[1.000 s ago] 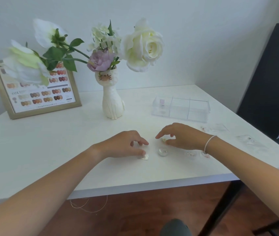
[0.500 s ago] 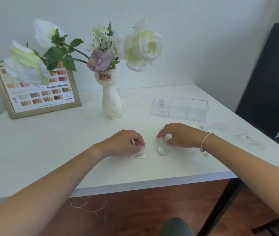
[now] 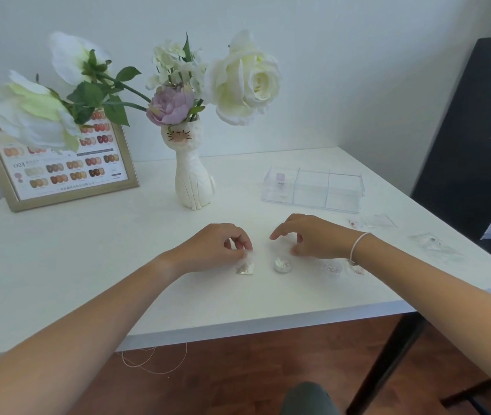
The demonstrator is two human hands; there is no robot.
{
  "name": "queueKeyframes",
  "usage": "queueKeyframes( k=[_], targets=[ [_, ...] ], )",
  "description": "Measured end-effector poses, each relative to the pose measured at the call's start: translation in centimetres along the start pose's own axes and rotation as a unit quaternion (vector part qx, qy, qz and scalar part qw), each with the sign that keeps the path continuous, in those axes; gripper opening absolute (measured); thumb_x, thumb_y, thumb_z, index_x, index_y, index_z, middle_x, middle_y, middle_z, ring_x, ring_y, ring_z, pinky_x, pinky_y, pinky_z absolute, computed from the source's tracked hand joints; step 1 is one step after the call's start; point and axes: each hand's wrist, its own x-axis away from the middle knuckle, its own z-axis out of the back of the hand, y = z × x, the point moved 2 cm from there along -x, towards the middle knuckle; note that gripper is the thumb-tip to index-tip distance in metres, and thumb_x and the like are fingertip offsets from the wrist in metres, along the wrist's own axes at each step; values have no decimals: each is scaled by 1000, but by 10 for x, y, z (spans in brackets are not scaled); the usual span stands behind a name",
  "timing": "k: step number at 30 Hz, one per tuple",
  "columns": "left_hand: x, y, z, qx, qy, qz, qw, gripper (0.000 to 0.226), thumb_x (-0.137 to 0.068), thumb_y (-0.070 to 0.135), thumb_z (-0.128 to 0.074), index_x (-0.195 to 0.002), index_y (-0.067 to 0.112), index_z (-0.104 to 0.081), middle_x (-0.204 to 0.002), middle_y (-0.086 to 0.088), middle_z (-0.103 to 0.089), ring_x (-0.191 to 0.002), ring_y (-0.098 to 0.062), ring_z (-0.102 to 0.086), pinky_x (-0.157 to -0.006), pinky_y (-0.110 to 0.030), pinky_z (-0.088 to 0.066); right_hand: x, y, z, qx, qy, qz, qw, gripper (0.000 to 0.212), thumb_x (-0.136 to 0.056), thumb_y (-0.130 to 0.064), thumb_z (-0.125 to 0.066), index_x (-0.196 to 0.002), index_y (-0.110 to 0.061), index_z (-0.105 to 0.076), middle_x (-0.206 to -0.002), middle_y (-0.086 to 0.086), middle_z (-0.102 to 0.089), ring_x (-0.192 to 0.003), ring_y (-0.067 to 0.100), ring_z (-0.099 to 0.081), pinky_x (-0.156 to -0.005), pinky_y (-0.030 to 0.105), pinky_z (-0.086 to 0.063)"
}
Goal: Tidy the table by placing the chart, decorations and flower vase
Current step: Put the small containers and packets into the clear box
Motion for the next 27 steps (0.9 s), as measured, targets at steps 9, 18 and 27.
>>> queueKeyframes(
  k=[9,18,27],
  targets=[
    [-9,0,9,15,30,-5,999,21,-83,20,-65,-75,40,-61,-93,4,-66,-69,-10,-50,-61,-8,-38,0,2,2,-34,3,-21,999,30,-85,-9,-57,-110,-26,-60,-99,-6,-51,-66,-2,-45,-60,12,-39],
    [-18,-2,12,33,35,-6,999,21,-82,21,-65,-74,40,-63,-81,12,-62,-64,-8,-46,-60,-12,-38,5,2,1,-57,44,-53,996,42,-82,-10,-62,-120,-24,-53,-105,-1,-42,-74,9,-46,-60,13,-37],
    [-23,-3,13,34,31,-10,999,18,-83,20,-64,-76,37,-64,-84,9,-64,-68,-13,-48,-64,-22,-38,6,2,-1,-151,73,-84,982,45,-71,5,-63,-107,-24,-59,-94,-1,-51,-61,5,-47,-63,25,-45]
  ],
)
